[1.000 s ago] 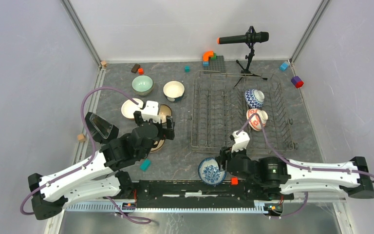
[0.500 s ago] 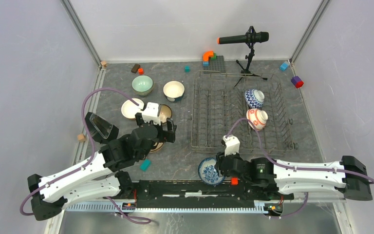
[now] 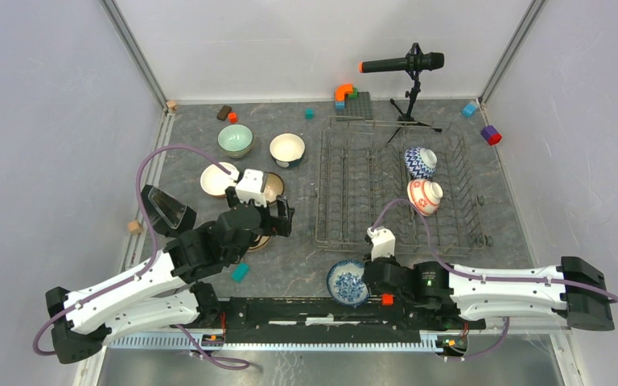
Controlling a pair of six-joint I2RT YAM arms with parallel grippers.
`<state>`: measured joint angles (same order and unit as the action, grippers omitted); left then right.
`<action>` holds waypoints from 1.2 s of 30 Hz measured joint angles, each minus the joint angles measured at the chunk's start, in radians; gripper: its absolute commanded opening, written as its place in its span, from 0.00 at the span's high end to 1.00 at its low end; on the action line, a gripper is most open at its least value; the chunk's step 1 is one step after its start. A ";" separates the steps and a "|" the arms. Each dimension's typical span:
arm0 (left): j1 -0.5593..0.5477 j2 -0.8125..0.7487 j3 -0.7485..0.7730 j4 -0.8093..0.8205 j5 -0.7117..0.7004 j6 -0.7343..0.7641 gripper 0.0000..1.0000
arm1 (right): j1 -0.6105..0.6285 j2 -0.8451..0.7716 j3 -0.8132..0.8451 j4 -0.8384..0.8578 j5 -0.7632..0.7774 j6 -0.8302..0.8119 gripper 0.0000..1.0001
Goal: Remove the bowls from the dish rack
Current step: Pick up the bowl from the center of the board.
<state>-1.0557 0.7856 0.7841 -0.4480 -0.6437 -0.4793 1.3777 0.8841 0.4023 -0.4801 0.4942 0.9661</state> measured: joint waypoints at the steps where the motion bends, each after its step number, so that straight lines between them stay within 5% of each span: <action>1: 0.000 0.001 0.000 0.000 0.000 0.000 0.00 | 0.000 0.001 0.000 0.000 -0.001 -0.002 0.80; 9: 0.000 0.006 0.000 -0.002 0.001 0.000 0.00 | -0.003 0.001 0.023 -0.003 -0.006 -0.026 1.00; 16: 0.000 0.006 0.023 -0.034 0.019 0.000 0.00 | -0.003 0.004 0.086 -0.050 -0.013 -0.081 1.00; 30: 0.000 -0.016 0.198 -0.052 0.039 0.072 0.00 | -0.011 0.104 0.512 -0.063 0.076 -0.391 1.00; 36: 0.000 -0.018 0.223 -0.052 0.120 0.100 0.00 | -0.141 0.151 0.549 0.003 0.081 -0.492 1.00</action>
<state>-1.0557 0.7677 1.0073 -0.4999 -0.5236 -0.3790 1.2366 1.0351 0.9512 -0.4774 0.5751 0.4736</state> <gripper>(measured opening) 0.994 0.033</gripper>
